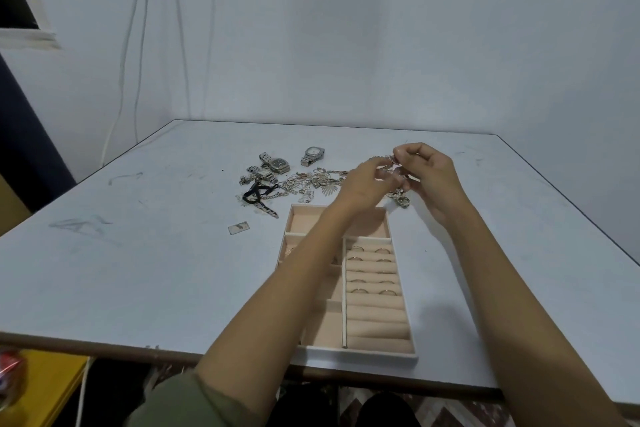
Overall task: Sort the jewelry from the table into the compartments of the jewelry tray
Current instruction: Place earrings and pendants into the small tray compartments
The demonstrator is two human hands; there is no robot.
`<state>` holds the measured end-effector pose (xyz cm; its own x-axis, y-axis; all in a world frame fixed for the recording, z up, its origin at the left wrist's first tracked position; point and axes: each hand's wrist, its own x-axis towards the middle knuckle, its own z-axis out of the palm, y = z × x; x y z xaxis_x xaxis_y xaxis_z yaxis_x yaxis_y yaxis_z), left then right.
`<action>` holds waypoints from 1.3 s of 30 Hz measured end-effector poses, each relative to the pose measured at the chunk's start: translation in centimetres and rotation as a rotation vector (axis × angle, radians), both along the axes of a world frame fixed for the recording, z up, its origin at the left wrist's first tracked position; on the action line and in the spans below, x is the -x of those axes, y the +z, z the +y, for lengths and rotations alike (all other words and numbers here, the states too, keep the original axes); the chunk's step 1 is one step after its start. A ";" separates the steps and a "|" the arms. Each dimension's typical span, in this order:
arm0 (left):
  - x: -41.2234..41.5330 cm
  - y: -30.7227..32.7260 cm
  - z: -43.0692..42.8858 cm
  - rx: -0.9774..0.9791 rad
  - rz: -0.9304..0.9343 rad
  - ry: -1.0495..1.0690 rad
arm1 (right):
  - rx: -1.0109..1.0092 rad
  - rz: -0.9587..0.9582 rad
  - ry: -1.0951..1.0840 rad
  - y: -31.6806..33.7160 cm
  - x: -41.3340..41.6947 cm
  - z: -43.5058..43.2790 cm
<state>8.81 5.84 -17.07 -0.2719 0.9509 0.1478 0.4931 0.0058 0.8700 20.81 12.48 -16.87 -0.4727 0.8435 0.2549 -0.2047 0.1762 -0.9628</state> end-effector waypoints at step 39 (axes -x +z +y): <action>11.6 -2.3 -10.0 -0.486 -0.393 0.401 | -0.235 -0.396 -0.352 -1.8 0.3 0.5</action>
<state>-2.84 -4.18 -19.35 -0.7038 0.6199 0.3470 0.1862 -0.3105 0.9322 20.54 12.97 -18.69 -0.2714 0.9092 0.3157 0.2726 0.3872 -0.8808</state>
